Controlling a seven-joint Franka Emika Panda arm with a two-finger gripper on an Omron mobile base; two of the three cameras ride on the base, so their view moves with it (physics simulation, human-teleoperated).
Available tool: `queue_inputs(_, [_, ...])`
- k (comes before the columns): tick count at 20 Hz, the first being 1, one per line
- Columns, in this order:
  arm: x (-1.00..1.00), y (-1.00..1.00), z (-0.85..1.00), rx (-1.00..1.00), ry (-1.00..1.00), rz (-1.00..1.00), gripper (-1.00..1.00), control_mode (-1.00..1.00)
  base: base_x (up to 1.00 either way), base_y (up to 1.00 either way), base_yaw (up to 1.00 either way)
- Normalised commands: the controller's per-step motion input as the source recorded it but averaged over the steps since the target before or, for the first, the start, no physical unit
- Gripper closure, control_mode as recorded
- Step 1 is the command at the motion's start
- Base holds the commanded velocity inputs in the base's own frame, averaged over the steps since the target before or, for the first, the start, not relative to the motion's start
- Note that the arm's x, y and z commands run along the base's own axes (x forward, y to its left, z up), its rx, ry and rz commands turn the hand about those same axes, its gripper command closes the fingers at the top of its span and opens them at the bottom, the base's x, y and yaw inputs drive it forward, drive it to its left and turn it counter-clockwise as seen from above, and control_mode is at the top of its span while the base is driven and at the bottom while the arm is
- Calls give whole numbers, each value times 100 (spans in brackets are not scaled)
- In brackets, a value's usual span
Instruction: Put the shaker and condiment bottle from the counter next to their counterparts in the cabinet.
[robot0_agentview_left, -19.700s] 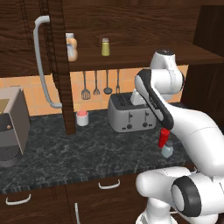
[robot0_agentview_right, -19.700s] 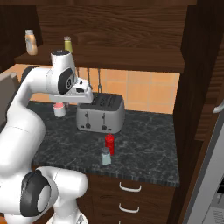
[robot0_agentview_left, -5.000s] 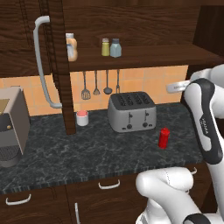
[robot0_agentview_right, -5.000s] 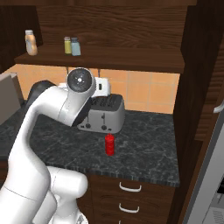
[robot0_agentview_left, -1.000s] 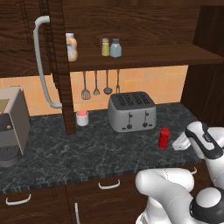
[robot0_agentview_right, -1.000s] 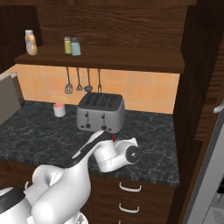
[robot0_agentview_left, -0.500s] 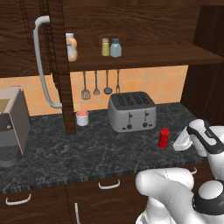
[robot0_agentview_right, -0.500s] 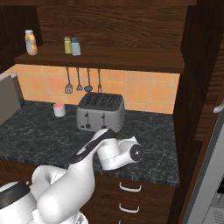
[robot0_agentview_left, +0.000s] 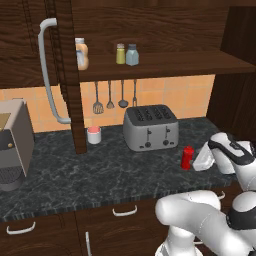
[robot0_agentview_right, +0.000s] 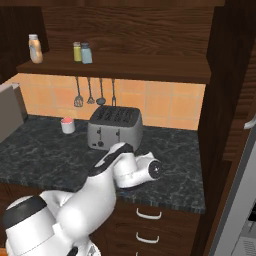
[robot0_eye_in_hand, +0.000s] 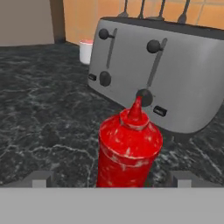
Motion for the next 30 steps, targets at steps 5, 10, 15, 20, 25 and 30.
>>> queue_inputs(5, [33,5,-13,0,0,6,-100,-100,0,0,0])
queue_inputs(10, [18,27,-22,0,5,8,100,-100,0,0,0])
queue_inputs(15, [6,9,-6,1,1,4,100,-100,0,0,0])
queue_inputs(20, [-59,0,69,-3,-32,0,100,-100,0,0,0])
queue_inputs(25, [-44,22,100,-2,-13,0,100,-100,0,0,0])
queue_inputs(30, [-18,43,100,-2,0,-1,100,-100,0,0,0])
